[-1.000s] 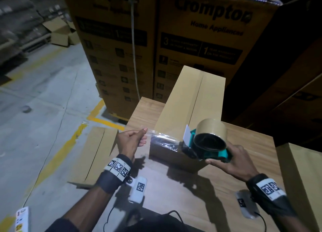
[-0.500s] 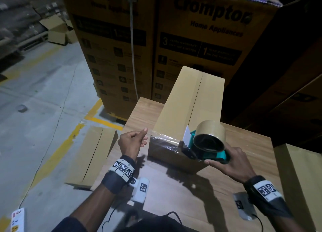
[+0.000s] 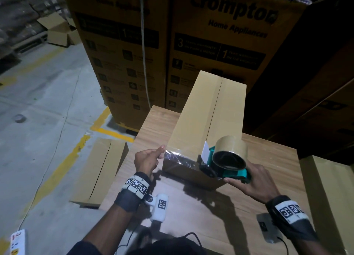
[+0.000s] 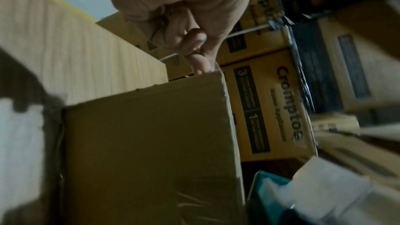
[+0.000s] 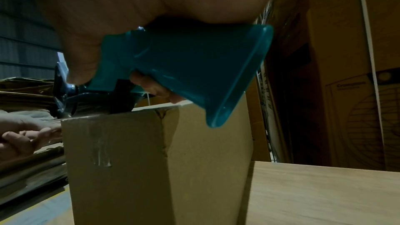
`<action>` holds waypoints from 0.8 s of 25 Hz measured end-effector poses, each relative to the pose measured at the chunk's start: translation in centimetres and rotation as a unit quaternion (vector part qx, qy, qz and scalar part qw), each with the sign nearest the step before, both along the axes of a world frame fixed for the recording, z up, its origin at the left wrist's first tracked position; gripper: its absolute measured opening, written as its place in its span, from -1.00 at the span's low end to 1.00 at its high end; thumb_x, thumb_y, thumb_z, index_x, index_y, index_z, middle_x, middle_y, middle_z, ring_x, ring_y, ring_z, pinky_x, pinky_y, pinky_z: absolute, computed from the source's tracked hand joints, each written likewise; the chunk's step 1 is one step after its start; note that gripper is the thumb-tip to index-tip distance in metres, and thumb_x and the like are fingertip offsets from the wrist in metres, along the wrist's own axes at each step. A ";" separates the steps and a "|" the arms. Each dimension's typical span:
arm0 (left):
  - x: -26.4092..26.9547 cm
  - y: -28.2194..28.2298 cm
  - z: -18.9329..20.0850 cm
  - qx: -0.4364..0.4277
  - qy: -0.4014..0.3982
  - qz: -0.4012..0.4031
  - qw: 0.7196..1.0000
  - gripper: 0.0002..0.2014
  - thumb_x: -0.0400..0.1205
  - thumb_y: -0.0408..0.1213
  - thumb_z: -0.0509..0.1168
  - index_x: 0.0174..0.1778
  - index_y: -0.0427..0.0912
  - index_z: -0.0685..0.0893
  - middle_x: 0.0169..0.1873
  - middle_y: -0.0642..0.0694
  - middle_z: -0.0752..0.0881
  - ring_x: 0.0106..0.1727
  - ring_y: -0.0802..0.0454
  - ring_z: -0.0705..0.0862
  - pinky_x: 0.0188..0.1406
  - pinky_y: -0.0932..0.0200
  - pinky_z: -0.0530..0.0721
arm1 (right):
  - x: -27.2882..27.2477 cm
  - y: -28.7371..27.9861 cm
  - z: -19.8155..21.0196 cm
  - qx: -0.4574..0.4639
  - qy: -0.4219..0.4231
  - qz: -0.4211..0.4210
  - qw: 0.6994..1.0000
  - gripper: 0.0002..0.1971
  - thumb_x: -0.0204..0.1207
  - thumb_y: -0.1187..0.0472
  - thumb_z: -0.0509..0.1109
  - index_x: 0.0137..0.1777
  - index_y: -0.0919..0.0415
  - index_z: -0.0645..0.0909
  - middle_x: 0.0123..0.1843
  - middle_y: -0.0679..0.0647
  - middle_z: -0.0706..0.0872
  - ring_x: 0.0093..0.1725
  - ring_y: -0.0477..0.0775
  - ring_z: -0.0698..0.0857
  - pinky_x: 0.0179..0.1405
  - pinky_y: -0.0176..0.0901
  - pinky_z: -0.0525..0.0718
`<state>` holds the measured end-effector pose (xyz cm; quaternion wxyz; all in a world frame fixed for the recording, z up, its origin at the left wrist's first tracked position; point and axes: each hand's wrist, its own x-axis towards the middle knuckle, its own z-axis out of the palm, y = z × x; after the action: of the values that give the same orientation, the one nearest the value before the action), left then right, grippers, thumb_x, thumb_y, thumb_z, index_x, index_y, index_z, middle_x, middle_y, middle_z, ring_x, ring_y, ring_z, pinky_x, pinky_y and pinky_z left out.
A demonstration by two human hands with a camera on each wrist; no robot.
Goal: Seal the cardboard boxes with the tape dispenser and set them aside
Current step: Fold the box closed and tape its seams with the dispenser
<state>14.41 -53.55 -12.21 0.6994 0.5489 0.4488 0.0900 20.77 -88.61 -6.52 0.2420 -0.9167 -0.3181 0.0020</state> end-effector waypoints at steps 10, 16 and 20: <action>-1.5 -1.0 -1.5 -0.036 0.056 -0.031 0.997 -0.50 0.42 0.22 0.61 -0.02 -0.15 0.78 -0.32 -0.04 0.74 -0.36 0.03 0.63 -0.41 0.21 0.59 | 0.2 -0.1 -1.1 0.023 0.012 -0.007 1.000 -0.29 0.39 -0.59 0.39 0.36 -0.13 0.59 -0.13 -0.10 0.86 -0.23 -0.16 0.81 -0.31 0.04 0.83; -3.6 -2.7 -1.3 0.433 -0.127 -0.178 0.875 -0.15 0.52 -0.65 0.35 0.73 0.00 0.37 0.57 0.12 0.50 0.53 0.16 0.49 0.47 0.24 0.52 | 0.0 -0.1 -1.1 0.031 0.024 -0.012 0.999 -0.24 0.36 -0.60 0.41 0.33 -0.04 0.67 -0.09 -0.13 0.87 -0.20 -0.16 0.81 -0.28 0.04 0.83; -2.8 -1.7 -2.1 0.649 -0.173 -0.339 0.659 -0.17 0.47 -0.47 0.56 0.69 -0.19 0.41 0.62 -0.12 0.50 0.65 0.00 0.45 0.65 -0.02 0.34 | -0.1 0.2 -0.7 0.045 0.045 -0.017 0.998 -0.18 0.26 -0.62 0.45 0.38 -0.10 0.63 -0.05 -0.16 0.86 -0.14 -0.24 0.81 -0.21 -0.11 0.85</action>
<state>11.58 -55.25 -14.35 0.2130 0.9519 -0.0698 0.2090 20.67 -88.43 -7.23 0.2970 -0.9092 -0.2906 0.0245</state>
